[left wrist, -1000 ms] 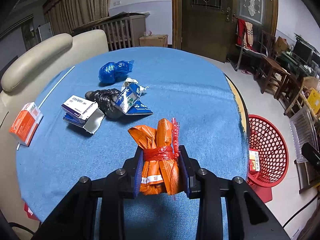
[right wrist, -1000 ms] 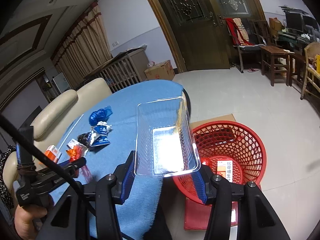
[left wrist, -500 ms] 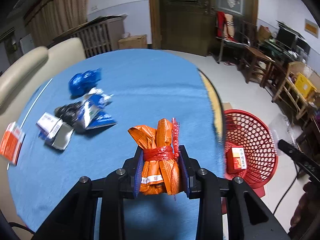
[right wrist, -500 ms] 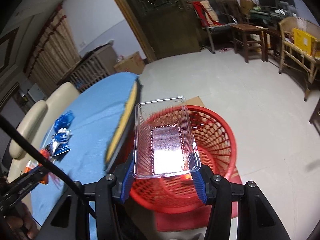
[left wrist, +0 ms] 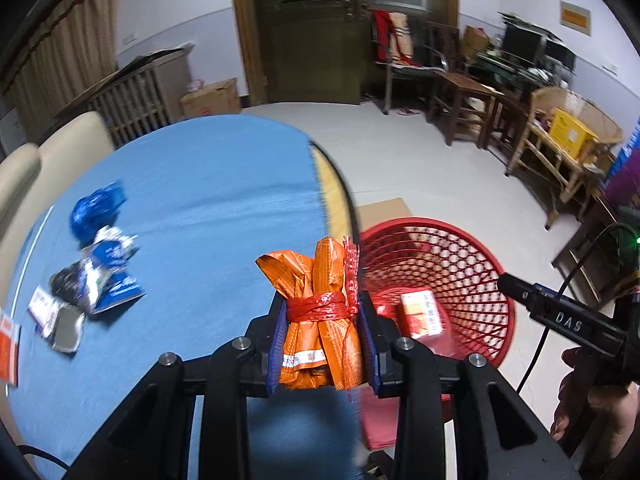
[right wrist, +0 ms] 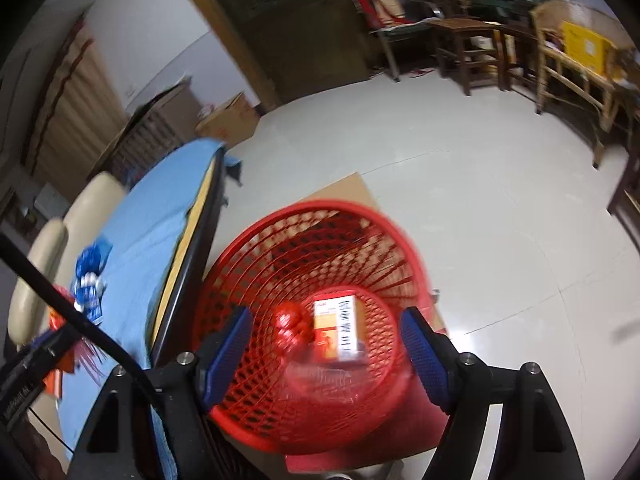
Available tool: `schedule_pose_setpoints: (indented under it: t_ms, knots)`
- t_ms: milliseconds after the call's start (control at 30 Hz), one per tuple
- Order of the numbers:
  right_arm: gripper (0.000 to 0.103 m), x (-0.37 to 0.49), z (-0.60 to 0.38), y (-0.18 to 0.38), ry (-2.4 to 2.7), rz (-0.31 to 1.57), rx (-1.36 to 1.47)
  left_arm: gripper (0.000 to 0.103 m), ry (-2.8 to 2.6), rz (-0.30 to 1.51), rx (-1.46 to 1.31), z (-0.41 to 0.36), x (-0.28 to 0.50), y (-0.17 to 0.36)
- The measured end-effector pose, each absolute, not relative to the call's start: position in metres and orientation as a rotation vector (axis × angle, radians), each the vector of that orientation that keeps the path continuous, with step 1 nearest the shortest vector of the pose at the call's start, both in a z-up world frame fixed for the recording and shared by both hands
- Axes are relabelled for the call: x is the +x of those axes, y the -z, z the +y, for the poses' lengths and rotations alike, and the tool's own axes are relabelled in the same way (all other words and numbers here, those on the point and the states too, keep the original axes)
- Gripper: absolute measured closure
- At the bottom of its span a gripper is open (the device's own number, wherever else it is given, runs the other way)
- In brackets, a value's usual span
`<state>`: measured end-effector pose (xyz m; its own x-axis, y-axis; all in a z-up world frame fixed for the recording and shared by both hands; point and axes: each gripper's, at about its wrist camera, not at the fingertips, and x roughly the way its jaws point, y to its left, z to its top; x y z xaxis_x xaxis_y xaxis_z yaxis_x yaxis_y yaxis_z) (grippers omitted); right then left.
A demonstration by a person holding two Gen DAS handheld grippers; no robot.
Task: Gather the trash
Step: 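Open both tools to drop the orange bundle and clear tray into the basket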
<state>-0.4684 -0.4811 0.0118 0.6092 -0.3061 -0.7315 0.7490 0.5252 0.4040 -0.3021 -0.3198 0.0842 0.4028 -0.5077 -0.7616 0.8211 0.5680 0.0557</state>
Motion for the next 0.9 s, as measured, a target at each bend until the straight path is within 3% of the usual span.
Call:
schedule_pose_setpoints:
  t_ms: [400,433,533,900]
  knots:
    - [0.024,-0.527,-0.501,-0.029,0.790,0.548,0.855,0.067,1.048,0.818,0.569,-0.395,-0.335,-0.062]
    - [0.024,-0.530,-0.501,-0.030,0.796,0.542,0.857,0.063,1.067,0.848,0.563,-0.401,-0.334,-0.059]
    - [0.024,-0.533,-0.505,-0.035,0.805,0.531,0.863,0.017,1.073,0.899,0.566,-0.414,-0.332,-0.052]
    - [0.024,-0.519,-0.494,-0.055,0.786,0.515,0.820,0.016,0.989,0.873,0.459,-0.363,-0.294,-0.079]
